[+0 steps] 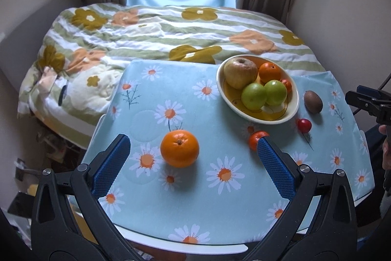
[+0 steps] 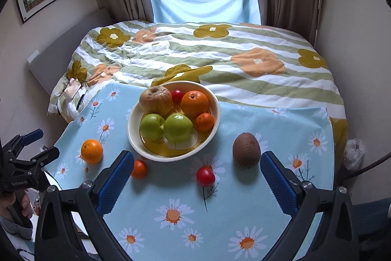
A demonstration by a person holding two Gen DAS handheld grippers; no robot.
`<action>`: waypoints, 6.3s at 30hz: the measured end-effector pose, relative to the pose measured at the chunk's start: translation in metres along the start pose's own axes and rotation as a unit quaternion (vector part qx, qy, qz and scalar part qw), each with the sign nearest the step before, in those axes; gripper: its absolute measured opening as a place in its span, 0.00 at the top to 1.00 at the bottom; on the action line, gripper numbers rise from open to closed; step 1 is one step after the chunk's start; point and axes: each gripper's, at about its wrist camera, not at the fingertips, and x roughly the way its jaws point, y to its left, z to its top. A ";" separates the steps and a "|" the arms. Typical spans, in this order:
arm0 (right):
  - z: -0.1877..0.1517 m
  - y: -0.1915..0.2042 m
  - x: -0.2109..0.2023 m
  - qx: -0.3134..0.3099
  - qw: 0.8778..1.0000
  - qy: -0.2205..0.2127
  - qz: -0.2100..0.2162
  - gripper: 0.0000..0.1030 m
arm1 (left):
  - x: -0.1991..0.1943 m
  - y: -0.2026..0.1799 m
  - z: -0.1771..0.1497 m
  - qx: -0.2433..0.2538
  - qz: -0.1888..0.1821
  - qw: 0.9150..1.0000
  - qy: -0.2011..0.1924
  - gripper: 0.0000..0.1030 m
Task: Organize fruits
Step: 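Move the left tool to the large orange on the cloth and grasp it, then grasp the red tomato with the right tool while the left tool lifts the orange, then carry the orange into the bowl and open the left tool while the right tool carries the tomato, then lower the red tomato into the bowl and open the right tool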
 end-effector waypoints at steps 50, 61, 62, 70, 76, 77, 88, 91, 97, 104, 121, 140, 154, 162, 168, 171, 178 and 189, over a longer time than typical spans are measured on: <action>-0.049 -0.002 0.121 0.006 0.994 0.101 -0.028 0.64 | 0.124 0.027 -0.029 0.017 -0.014 0.994 0.108 0.36; -0.045 -0.001 0.113 0.009 0.996 0.087 -0.028 0.70 | 0.107 0.030 -0.037 0.013 -0.012 0.994 0.108 0.36; -0.044 0.000 0.111 0.008 0.996 0.085 -0.028 0.70 | 0.104 0.030 -0.037 0.013 -0.013 0.994 0.106 0.36; -0.036 0.013 0.084 0.003 0.998 0.066 -0.022 0.70 | 0.072 0.028 -0.032 0.015 -0.023 0.996 0.087 0.36; -0.028 0.026 0.057 -0.003 0.999 0.052 -0.016 0.70 | 0.043 0.027 -0.023 0.023 -0.037 0.997 0.069 0.36; -0.026 0.028 0.052 -0.003 0.999 0.049 -0.016 0.70 | 0.038 0.026 -0.021 0.026 -0.039 0.997 0.064 0.36; -0.009 0.052 0.006 0.006 1.000 0.015 -0.007 0.70 | -0.002 0.010 0.018 0.058 -0.083 0.995 0.007 0.36; -0.004 0.052 0.002 0.021 1.000 0.012 0.003 0.70 | -0.006 0.000 0.030 0.071 -0.100 0.992 -0.003 0.36; 0.010 0.044 0.001 0.017 1.000 -0.001 0.010 0.70 | 0.006 -0.031 0.055 0.092 -0.111 0.989 -0.015 0.36; 0.026 0.019 0.018 0.000 1.000 0.003 0.030 0.70 | 0.041 -0.072 0.085 0.090 -0.114 0.989 -0.010 0.36; 0.042 -0.039 0.079 -0.020 0.997 0.058 0.045 0.70 | 0.148 -0.145 0.115 0.156 -0.099 0.982 0.039 0.36; 0.047 -0.077 0.095 0.005 0.997 0.069 0.035 0.70 | 0.170 -0.169 0.111 0.201 -0.069 0.976 0.040 0.00; 0.050 -0.060 0.085 -0.003 0.998 0.057 0.032 0.70 | 0.121 -0.116 0.102 0.148 -0.064 0.987 0.011 0.00; 0.042 -0.032 0.094 -0.027 0.996 0.068 0.041 0.70 | 0.103 -0.079 0.080 0.118 -0.060 0.991 0.025 0.00; 0.031 -0.016 0.108 -0.043 0.995 0.073 0.050 0.70 | 0.092 -0.057 0.064 0.103 -0.053 0.993 0.032 0.00; 0.029 -0.012 0.115 -0.052 0.995 0.074 0.053 0.70 | 0.090 -0.047 0.057 0.092 -0.050 0.994 0.038 0.00; 0.025 -0.001 0.124 -0.081 0.994 0.068 0.036 0.69 | 0.087 -0.033 0.045 0.078 -0.048 0.995 0.046 0.00; 0.019 0.005 0.100 -0.068 0.996 0.049 0.009 0.06 | 0.064 -0.026 0.046 0.079 -0.050 0.995 0.031 0.00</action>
